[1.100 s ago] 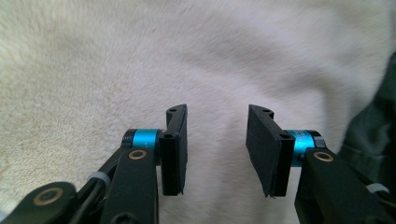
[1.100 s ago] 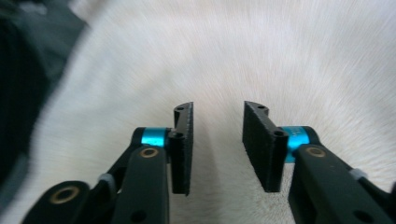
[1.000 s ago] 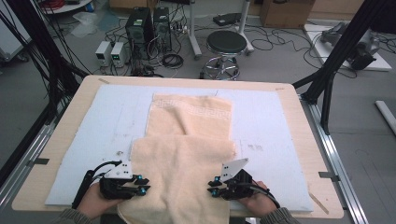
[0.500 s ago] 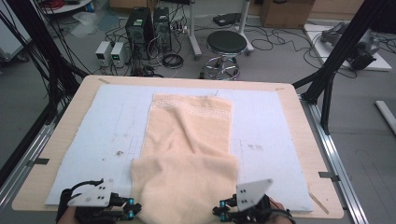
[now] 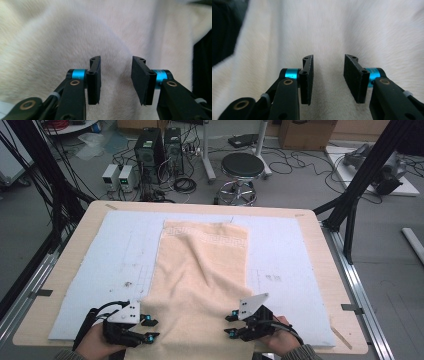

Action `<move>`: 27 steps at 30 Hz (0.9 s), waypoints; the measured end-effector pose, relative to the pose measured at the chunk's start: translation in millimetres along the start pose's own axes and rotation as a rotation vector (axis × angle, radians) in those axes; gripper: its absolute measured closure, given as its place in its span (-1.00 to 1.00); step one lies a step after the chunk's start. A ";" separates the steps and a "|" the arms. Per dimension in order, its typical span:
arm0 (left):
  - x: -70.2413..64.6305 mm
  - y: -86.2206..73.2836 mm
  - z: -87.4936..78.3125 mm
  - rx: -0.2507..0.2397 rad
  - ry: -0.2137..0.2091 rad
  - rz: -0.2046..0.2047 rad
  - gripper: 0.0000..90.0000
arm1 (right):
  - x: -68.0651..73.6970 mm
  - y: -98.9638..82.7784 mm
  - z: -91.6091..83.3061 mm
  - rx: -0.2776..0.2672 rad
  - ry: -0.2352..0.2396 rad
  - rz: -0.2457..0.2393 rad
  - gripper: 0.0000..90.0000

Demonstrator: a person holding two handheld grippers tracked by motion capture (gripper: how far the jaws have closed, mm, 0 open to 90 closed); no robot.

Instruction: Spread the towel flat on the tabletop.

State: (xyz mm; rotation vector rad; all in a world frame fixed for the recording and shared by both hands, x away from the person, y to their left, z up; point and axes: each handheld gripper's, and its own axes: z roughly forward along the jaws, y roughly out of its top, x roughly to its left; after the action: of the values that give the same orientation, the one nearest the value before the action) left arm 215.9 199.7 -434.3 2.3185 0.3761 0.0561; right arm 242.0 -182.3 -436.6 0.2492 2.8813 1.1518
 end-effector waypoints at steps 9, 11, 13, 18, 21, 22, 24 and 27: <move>-9.8 -1.2 -9.5 0.015 -0.043 0.028 0.93 | 0.3 3.5 1.4 -0.004 0.018 -0.005 0.87; -17.1 -1.8 -17.0 -0.016 -0.049 0.012 0.93 | 2.1 3.6 0.6 -0.006 0.027 -0.011 0.88; -21.7 -1.5 -24.9 -0.021 -0.066 0.020 0.93 | 5.5 4.2 -0.3 -0.007 0.051 -0.011 0.90; -38.7 -5.0 -31.7 -0.007 -0.136 0.044 0.92 | 23.1 8.2 -5.7 -0.023 0.150 -0.062 0.87; -39.3 -4.8 -32.6 -0.066 -0.102 0.037 0.58 | 21.4 7.0 -18.5 -0.084 0.136 -0.036 0.62; -36.0 -3.6 -34.1 -0.091 -0.085 0.030 0.46 | 16.9 5.6 -23.4 -0.096 0.102 -0.024 0.57; -26.1 -0.3 -35.2 -0.135 -0.057 0.009 0.33 | 4.5 2.2 -32.4 -0.103 0.020 0.024 0.52; -10.6 3.0 -30.2 -0.140 -0.006 0.021 0.20 | -15.2 -4.8 -39.1 -0.085 -0.106 0.056 0.45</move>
State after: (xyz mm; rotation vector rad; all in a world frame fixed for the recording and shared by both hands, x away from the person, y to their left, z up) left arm 201.9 215.8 -410.2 2.1838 0.3337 0.0834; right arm 253.0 -214.8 -412.0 0.3784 2.7429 1.2271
